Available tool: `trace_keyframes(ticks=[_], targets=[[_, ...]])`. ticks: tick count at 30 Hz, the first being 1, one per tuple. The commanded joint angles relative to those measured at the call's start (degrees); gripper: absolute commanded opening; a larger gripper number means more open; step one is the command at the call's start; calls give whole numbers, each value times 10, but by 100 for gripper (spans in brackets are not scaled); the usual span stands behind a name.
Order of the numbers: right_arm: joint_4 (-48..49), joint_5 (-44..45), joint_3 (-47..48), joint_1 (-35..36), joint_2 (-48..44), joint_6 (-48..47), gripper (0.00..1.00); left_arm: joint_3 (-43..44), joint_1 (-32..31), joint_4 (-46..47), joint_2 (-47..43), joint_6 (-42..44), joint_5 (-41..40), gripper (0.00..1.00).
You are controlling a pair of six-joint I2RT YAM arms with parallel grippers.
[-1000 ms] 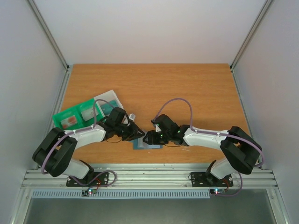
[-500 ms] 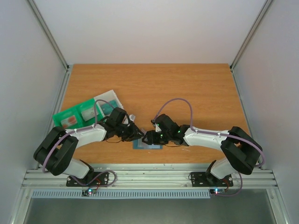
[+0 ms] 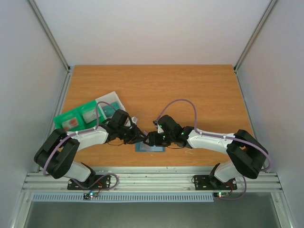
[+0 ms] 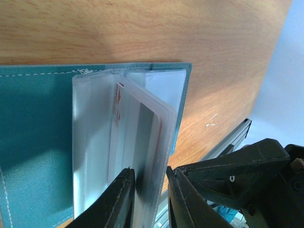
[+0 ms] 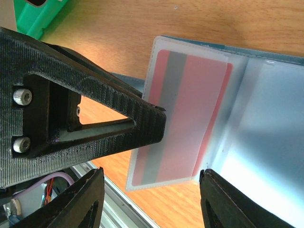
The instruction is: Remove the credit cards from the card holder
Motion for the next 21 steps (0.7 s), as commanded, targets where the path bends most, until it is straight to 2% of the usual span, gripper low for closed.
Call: trace_keyframes(ticks=[1,9,16,21], targets=[[-1,-6,17,5,6,6,55,12,-6,18,-1,-5,4,22],[-8,-3,23,6,13,5,53,18,-15,36,3,-11,4,24],[-13,3,25,6,21,4,40,18,-16,36,3,-12,3,24],[-18,6,29,6,30,4,39,16,-16,36,3,-11,3,24]])
